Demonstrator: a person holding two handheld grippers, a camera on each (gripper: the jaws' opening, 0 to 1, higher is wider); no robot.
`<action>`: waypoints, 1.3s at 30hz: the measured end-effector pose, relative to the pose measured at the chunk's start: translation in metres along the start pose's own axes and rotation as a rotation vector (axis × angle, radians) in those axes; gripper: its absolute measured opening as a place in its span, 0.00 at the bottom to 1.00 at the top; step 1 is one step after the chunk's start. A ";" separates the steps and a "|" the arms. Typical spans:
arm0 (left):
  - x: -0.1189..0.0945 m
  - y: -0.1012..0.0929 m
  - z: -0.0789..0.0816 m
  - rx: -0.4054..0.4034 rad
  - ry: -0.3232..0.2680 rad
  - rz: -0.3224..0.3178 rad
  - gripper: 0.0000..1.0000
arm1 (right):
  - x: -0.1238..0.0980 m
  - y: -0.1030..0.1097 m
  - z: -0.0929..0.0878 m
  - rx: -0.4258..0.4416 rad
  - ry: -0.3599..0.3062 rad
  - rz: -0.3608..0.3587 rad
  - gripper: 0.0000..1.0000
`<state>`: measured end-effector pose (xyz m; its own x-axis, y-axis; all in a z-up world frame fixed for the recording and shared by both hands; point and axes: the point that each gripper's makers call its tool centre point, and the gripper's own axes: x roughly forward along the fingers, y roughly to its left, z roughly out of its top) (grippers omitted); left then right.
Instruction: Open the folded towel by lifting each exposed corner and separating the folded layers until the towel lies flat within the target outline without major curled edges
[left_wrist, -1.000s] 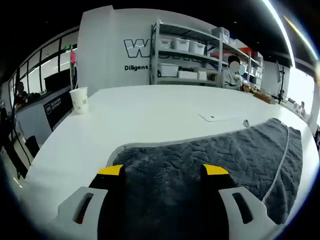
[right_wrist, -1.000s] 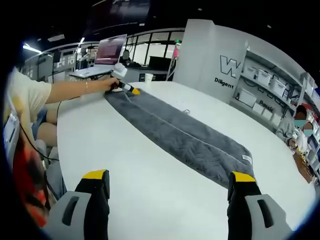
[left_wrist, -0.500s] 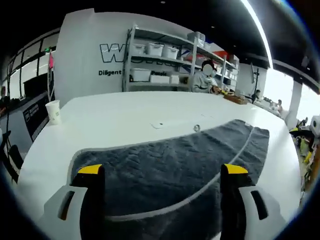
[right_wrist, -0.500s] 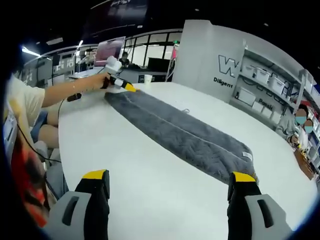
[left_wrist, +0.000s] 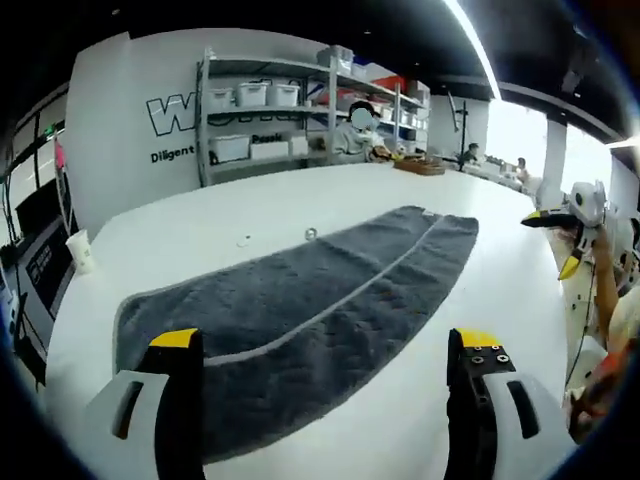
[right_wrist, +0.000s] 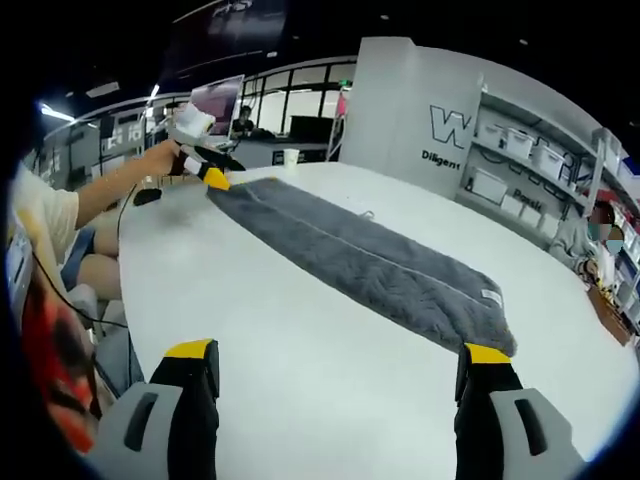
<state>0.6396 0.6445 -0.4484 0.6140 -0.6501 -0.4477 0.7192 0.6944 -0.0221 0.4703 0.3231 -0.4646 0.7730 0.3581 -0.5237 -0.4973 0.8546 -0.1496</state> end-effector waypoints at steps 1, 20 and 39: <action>-0.005 -0.006 -0.001 0.004 -0.003 -0.001 1.00 | 0.000 0.000 -0.001 0.000 0.002 0.000 0.99; -0.063 -0.059 -0.065 -0.098 0.004 -0.040 0.99 | 0.002 0.003 -0.019 0.016 0.035 0.006 0.98; -0.086 -0.068 -0.072 -0.109 -0.016 -0.037 0.98 | 0.007 -0.014 0.009 0.003 -0.067 0.003 0.98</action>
<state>0.5142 0.6750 -0.4727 0.5932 -0.6804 -0.4304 0.7027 0.6985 -0.1356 0.4865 0.3169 -0.4589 0.7964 0.3848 -0.4666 -0.4981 0.8548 -0.1454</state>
